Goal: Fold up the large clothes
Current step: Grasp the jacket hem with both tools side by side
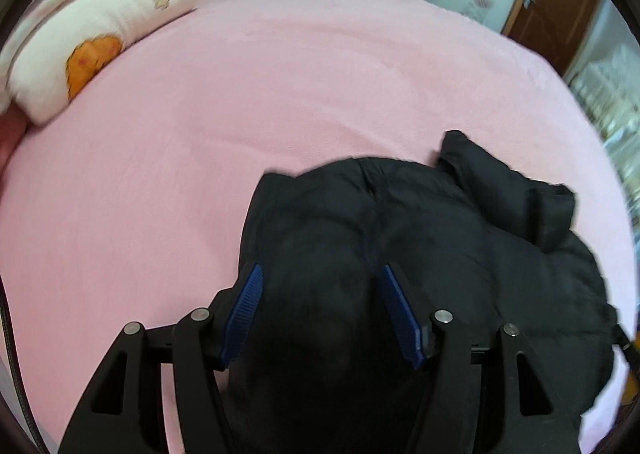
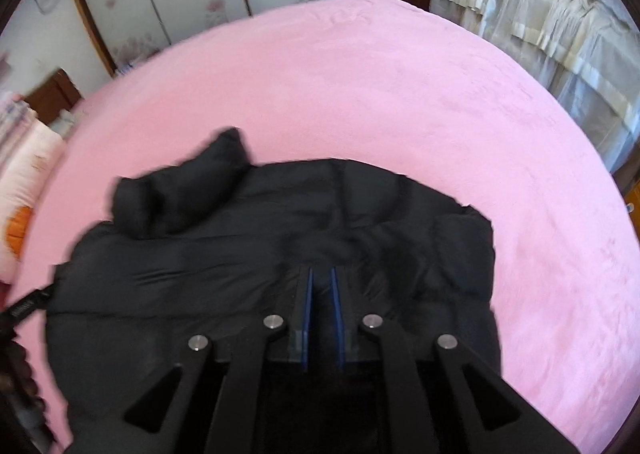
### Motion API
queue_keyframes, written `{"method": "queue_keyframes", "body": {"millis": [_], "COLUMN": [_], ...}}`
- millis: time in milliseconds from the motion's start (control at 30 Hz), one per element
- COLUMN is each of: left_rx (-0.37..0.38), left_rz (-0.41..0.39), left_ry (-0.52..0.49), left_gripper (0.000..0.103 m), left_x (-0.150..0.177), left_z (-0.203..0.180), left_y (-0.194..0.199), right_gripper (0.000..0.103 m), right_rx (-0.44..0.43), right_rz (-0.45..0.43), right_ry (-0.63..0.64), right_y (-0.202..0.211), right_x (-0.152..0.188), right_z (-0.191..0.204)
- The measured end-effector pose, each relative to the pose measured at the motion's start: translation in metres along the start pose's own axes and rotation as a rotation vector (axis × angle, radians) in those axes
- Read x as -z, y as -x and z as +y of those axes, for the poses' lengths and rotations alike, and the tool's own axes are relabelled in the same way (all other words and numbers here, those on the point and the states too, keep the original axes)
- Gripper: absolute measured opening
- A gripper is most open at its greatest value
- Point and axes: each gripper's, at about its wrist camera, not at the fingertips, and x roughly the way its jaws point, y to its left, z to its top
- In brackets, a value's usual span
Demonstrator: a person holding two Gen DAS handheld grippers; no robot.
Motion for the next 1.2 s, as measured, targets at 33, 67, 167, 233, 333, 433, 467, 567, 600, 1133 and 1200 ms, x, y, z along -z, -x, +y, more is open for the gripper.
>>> {"method": "queue_keyframes", "body": {"millis": [33, 67, 167, 233, 333, 433, 467, 567, 600, 1133, 1200], "left_rx": [0.007, 0.011, 0.006, -0.040, -0.093, -0.127, -0.133, -0.152, -0.158, -0.096, -0.084], "left_rz": [0.005, 0.016, 0.050, 0.070, 0.078, 0.079, 0.079, 0.071, 0.071, 0.070, 0.065], "left_ry": [0.017, 0.032, 0.026, -0.003, -0.019, -0.009, -0.007, -0.020, -0.025, -0.036, -0.038], "left_gripper": [0.062, 0.062, 0.063, 0.063, 0.063, 0.070, 0.071, 0.071, 0.071, 0.073, 0.074], "left_x": [0.008, 0.017, 0.043, 0.059, 0.070, 0.071, 0.071, 0.072, 0.073, 0.071, 0.074], "left_z": [0.002, 0.004, 0.004, 0.003, 0.009, 0.018, 0.021, 0.022, 0.021, -0.008, -0.011], "left_y": [0.007, 0.013, 0.014, 0.009, -0.002, -0.010, -0.011, -0.012, -0.011, 0.068, 0.080], "right_gripper": [0.009, 0.009, 0.009, 0.009, 0.009, 0.008, 0.008, 0.008, 0.008, 0.009, 0.009], "right_rx": [-0.019, -0.037, -0.068, -0.058, -0.018, 0.013, 0.016, 0.025, 0.027, -0.012, -0.022], "right_rz": [0.000, 0.005, 0.033, 0.066, 0.092, 0.113, 0.115, 0.114, 0.114, 0.142, 0.135], "right_ry": [0.010, 0.025, 0.093, 0.131, 0.149, 0.143, 0.141, 0.159, 0.161, 0.143, 0.141], "right_y": [0.007, 0.014, 0.021, 0.014, 0.002, -0.007, -0.009, -0.011, -0.011, 0.032, 0.044], "right_x": [0.006, 0.012, 0.032, 0.042, 0.052, 0.055, 0.056, 0.057, 0.059, 0.040, 0.037], "right_z": [0.006, 0.011, 0.026, 0.028, 0.017, 0.002, -0.002, -0.006, -0.007, -0.002, -0.001]}}
